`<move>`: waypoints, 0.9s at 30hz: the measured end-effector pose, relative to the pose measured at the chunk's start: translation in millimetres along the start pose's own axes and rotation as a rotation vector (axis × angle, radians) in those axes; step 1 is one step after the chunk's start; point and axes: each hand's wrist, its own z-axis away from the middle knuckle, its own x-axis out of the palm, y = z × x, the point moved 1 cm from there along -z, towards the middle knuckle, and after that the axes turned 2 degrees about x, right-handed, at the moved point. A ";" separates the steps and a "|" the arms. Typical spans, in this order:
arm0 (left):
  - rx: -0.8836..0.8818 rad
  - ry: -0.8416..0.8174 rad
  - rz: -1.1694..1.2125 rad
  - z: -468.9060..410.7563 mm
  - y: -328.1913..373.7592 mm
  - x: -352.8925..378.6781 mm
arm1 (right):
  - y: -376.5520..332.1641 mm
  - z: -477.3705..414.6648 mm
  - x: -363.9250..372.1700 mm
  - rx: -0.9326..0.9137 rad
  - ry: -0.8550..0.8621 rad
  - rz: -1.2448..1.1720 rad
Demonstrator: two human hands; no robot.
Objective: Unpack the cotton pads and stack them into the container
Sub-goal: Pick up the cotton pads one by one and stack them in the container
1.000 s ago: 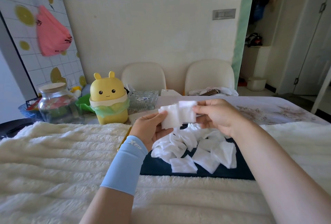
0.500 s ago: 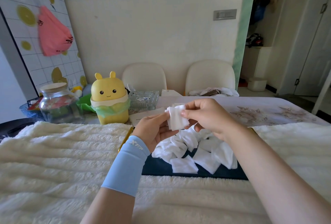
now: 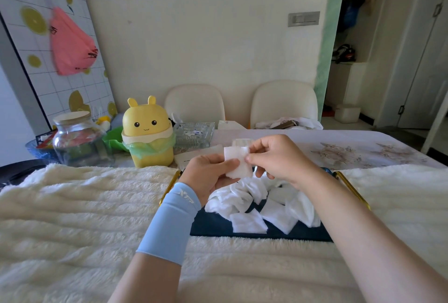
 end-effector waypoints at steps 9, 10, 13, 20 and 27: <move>0.027 0.157 -0.050 -4.0 0.1 -17.1 | -15.3 26.6 14.0 -0.077 -0.433 0.701; 0.029 0.156 -0.043 -4.1 0.0 -17.2 | -13.2 29.1 21.3 -0.084 -0.480 0.781; 0.015 0.153 -0.002 -3.9 0.9 -18.2 | -8.0 32.6 38.4 -0.122 -0.500 0.922; -0.016 0.178 0.148 -3.2 4.1 -21.2 | -8.2 35.7 37.3 -0.071 -0.529 0.963; -0.017 0.147 0.161 -2.9 1.0 -16.1 | -20.2 19.6 -17.4 -0.104 -0.232 0.247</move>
